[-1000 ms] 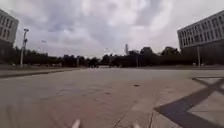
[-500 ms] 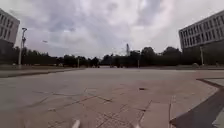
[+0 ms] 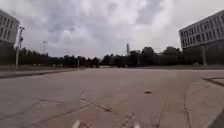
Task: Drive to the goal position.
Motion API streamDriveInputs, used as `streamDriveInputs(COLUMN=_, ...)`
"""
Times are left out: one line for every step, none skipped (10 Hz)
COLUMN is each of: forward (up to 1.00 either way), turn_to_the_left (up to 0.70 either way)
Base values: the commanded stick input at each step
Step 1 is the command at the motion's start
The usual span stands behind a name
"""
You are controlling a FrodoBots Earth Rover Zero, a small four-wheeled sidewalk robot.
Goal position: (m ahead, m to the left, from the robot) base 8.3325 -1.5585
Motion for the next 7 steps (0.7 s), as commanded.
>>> streamDriveInputs(forward=0.85, turn_to_the_left=0.0)
streamDriveInputs(forward=0.85, turn_to_the_left=0.0)
streamDriveInputs(forward=0.85, turn_to_the_left=0.0)
streamDriveInputs(forward=0.85, turn_to_the_left=0.0)
streamDriveInputs(forward=0.85, turn_to_the_left=0.0)
streamDriveInputs(forward=0.85, turn_to_the_left=0.0)
streamDriveInputs(forward=0.85, turn_to_the_left=0.0)
